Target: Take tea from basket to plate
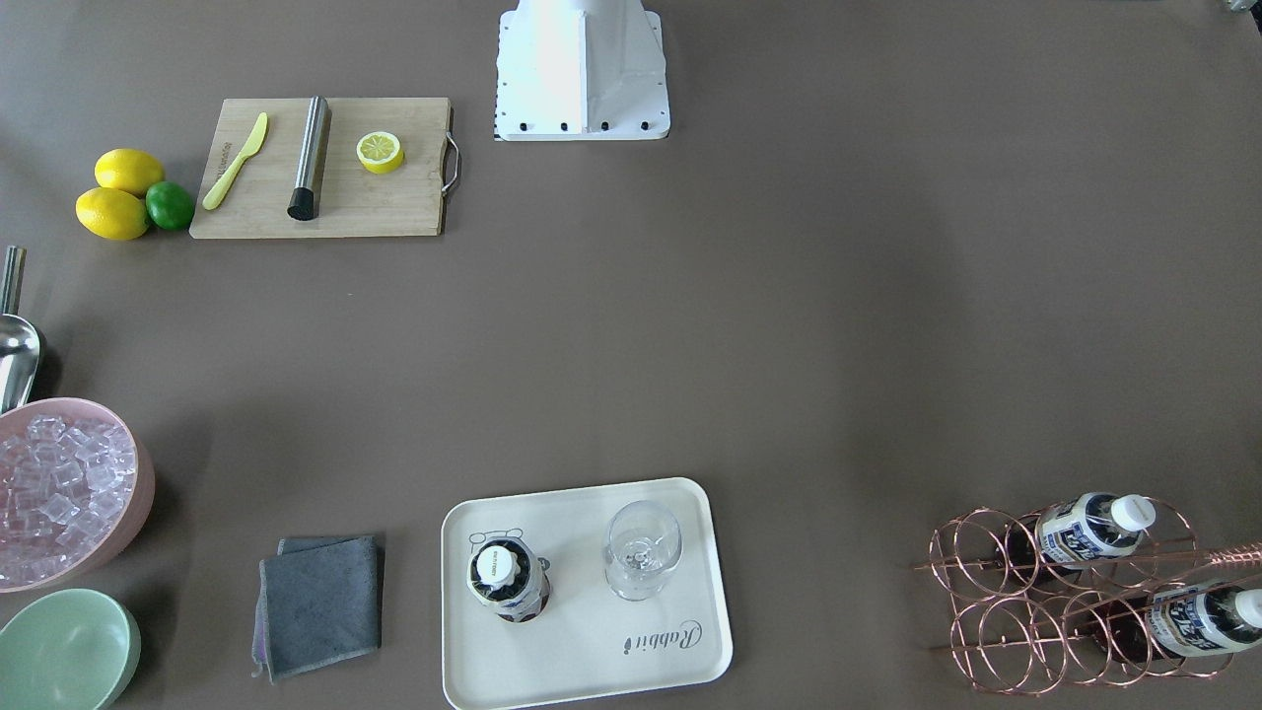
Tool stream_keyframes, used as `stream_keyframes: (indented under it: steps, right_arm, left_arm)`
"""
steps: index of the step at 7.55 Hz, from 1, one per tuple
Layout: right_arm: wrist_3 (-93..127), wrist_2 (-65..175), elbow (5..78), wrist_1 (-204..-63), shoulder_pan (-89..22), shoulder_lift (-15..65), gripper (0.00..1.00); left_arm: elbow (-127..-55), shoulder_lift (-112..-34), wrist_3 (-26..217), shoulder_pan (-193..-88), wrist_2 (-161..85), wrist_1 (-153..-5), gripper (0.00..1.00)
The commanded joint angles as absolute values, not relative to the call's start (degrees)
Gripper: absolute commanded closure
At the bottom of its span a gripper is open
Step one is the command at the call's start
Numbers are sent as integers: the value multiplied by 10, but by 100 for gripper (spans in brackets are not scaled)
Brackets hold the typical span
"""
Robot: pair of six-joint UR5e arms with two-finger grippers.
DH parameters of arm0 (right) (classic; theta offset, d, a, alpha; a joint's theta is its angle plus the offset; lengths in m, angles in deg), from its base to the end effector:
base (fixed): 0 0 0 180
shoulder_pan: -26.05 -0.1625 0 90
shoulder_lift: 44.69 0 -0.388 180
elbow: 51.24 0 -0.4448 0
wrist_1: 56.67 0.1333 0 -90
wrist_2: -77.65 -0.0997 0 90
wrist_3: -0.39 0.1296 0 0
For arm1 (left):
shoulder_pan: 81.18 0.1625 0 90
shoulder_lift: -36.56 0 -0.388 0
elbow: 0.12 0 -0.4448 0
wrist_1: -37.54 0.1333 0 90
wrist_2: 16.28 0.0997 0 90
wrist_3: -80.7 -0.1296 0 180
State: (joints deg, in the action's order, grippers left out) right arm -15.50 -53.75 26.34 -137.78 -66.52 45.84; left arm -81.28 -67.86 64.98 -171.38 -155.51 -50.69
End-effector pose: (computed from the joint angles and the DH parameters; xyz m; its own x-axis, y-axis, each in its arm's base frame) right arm 0.0710 -0.5198 0.7542 0.7309 -0.1955 0.6538 0.1616 0.9804 0.1125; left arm -0.0374 -0.6443 0.5728 0.6297 0.3166 -0.7094 -0.1736 0.9474 0.2687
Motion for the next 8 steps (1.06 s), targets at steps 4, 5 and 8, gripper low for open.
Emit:
stream_keyframes:
  steps: [4, 5, 8]
  right_arm:
    - [-144, -538, 260, -1372, -711, 478, 0]
    - [-126, -536, 260, -1387, -720, 479, 0]
    - [-68, -514, 267, -1393, -720, 475, 0]
  left_arm:
    - [-810, -642, 838, -1645, -1502, -511, 2]
    - [-807, -640, 839, -1645, -1501, -505, 2]
    - [-819, -601, 837, -1644, -1501, -511, 2]
